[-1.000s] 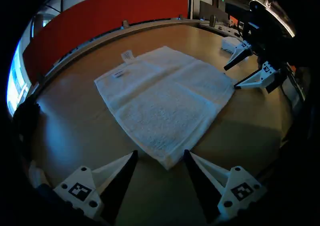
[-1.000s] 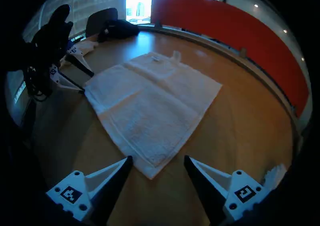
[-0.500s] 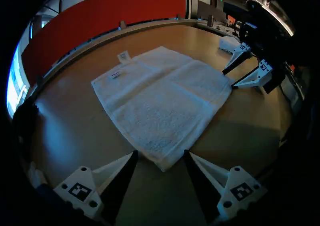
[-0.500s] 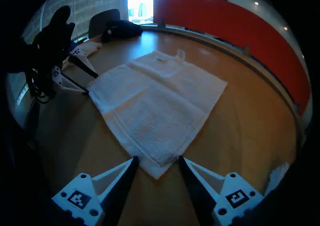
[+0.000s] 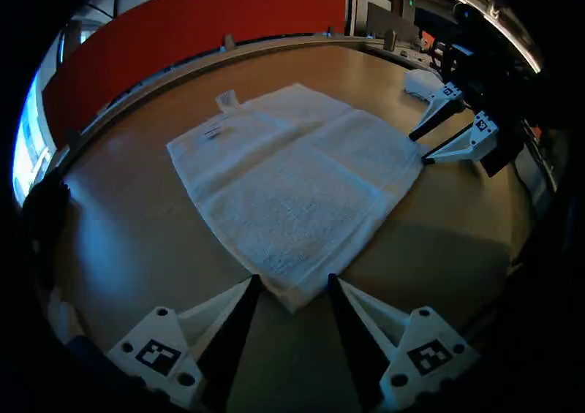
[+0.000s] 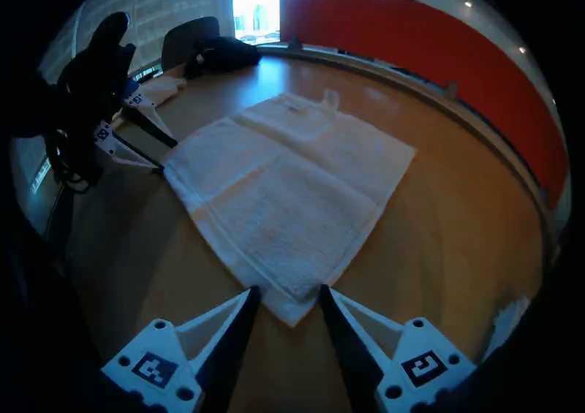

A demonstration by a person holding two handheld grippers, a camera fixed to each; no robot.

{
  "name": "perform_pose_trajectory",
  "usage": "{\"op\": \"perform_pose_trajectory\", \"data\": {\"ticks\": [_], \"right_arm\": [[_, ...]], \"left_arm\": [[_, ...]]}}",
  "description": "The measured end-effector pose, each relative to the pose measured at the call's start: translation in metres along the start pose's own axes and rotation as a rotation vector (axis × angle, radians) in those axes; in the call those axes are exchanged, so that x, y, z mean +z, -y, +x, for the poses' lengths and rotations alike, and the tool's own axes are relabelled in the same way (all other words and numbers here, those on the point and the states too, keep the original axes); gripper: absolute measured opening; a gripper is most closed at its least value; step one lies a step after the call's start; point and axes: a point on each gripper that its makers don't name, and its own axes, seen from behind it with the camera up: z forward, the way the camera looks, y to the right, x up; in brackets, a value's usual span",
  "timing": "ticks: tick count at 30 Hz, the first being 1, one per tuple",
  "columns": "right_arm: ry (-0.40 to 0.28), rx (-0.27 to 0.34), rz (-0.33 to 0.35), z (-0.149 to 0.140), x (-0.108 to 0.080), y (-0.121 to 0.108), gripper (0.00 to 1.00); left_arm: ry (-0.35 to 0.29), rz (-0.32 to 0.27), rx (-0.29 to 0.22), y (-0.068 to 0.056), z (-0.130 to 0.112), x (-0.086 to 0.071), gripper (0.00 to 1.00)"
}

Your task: Fold towel

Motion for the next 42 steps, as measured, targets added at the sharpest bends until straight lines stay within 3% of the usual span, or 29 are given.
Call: {"op": "perform_pose_trajectory", "data": {"ticks": [4,10,12,24,36,42], "right_arm": [[0.002,0.005,0.008,0.0,0.0,0.001,0.48],[-0.003,0.009,0.01,0.0,-0.001,0.003,0.32],[-0.005,0.007,0.011,0.001,-0.001,0.004,0.3],[-0.008,0.005,0.022,0.006,-0.003,0.01,0.18],[-0.038,0.019,-0.001,0.018,-0.012,0.001,0.17],[-0.055,0.008,-0.002,0.027,-0.022,0.002,0.17]], "left_arm": [[0.005,0.002,-0.014,0.002,0.0,-0.001,0.54],[0.012,0.002,-0.031,0.003,-0.001,-0.002,0.49],[0.014,0.01,-0.036,0.004,-0.001,-0.002,0.36],[0.02,0.019,-0.056,0.002,-0.001,-0.002,0.18],[0.015,0.0,-0.096,-0.013,0.0,-0.008,0.17],[-0.002,0.006,-0.113,-0.013,0.009,-0.017,0.17]]}}
